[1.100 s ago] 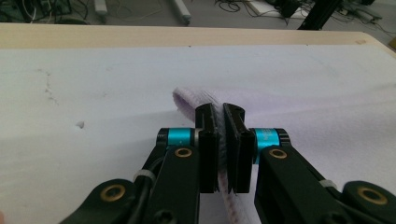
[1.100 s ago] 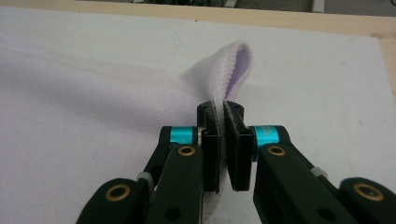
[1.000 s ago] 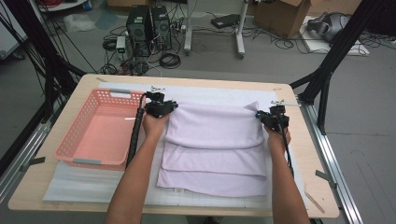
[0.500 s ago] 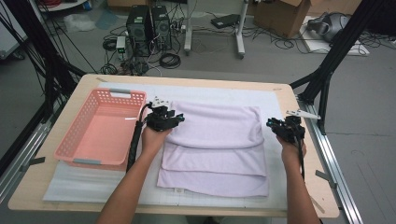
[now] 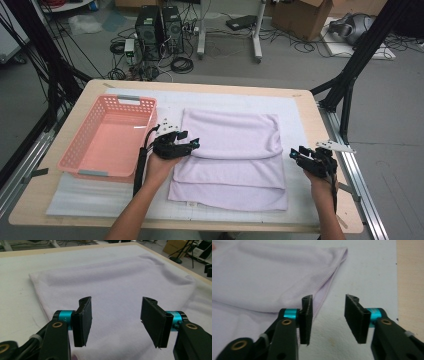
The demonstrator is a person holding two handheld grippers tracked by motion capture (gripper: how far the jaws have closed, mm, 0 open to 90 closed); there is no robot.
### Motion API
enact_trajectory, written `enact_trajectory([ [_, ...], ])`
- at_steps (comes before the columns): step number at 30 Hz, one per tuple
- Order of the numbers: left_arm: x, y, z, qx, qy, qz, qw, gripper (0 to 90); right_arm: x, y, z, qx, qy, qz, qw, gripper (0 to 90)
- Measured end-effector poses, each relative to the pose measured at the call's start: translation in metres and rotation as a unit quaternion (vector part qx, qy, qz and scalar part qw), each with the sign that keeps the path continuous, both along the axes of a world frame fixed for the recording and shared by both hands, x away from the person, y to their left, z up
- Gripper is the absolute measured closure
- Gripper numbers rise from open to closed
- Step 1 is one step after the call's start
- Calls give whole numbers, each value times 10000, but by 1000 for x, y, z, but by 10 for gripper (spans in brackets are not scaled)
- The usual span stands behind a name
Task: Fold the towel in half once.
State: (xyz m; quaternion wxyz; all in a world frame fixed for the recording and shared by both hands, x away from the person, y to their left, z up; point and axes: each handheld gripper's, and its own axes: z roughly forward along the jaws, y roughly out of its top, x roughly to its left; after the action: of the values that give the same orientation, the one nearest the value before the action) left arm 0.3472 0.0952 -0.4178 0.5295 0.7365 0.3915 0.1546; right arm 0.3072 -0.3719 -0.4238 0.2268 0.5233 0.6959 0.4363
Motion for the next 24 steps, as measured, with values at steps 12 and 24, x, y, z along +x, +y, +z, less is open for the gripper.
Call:
enact_trajectory([
  [12, -36, 11, -8, 244, -17, -373, 9990, 368, -33, 12, 1, -405, 30, 420, 9983, 481],
  [24, -57, 30, -18, 422, 196, -269, 9986, 461, -52, 7, -4, -435, 169, 465, 9978, 607],
])
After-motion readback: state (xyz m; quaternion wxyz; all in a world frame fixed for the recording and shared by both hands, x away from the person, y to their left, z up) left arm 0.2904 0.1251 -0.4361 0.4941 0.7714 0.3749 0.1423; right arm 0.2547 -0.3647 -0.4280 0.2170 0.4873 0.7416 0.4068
